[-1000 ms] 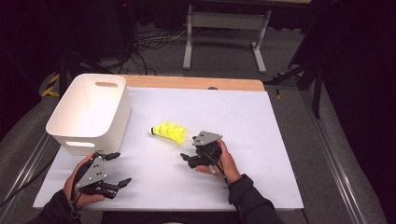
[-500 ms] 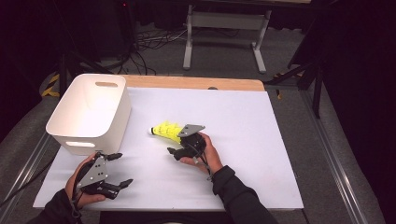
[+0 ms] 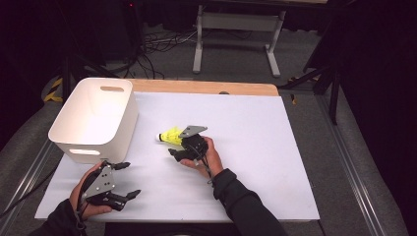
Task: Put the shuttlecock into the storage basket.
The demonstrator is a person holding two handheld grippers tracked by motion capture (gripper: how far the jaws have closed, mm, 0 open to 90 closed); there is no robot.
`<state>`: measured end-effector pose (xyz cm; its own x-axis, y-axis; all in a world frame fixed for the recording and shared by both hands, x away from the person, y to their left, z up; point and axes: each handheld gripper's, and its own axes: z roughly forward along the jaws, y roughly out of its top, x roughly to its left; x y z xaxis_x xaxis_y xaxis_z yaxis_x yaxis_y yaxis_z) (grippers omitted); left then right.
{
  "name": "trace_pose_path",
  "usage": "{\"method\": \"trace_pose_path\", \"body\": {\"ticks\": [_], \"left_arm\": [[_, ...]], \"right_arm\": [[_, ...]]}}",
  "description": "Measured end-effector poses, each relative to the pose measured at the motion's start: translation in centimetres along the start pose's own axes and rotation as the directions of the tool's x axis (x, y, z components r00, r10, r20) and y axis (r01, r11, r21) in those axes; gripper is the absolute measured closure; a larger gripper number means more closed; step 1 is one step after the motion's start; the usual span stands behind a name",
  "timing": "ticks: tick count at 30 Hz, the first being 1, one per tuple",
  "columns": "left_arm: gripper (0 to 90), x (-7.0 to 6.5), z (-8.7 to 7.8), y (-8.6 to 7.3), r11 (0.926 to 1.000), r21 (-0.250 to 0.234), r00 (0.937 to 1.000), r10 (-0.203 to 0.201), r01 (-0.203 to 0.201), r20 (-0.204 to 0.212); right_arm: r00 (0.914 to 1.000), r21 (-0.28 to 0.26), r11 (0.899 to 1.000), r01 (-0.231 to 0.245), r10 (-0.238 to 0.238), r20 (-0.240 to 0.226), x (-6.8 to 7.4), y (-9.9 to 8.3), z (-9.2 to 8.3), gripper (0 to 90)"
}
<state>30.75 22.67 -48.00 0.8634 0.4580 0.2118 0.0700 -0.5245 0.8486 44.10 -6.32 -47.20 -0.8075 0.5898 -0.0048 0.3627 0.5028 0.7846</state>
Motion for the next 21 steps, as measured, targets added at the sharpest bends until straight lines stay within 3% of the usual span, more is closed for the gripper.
{"method": "trace_pose_path", "body": {"ticks": [5,10,14,21], "left_arm": [[9.8,0.0,0.1,0.0,1.0,0.001,1.0,-0.002,0.002,0.007],[9.8,0.1,0.0,-0.1,1.0,-0.001,1.0,-0.002,0.002,0.007],[9.8,0.1,0.0,-0.1,1.0,0.0,0.9999,-0.001,0.001,0.01],[9.8,0.0,0.0,-0.1,1.0,0.004,1.0,-0.003,0.003,0.003]], "right_arm": [[0.9994,0.001,1.0,-0.029,0.029,0.019,-0.2,0.5,0.5,44.4],[0.995,0.025,0.998,-0.058,0.055,0.084,-0.6,0.8,0.9,63.6],[0.9913,0.02,0.997,-0.075,0.073,0.11,-0.8,1.1,1.2,76.1],[0.9895,0.012,0.999,-0.05,0.048,0.136,-0.6,1.4,1.5,85.2]]}}
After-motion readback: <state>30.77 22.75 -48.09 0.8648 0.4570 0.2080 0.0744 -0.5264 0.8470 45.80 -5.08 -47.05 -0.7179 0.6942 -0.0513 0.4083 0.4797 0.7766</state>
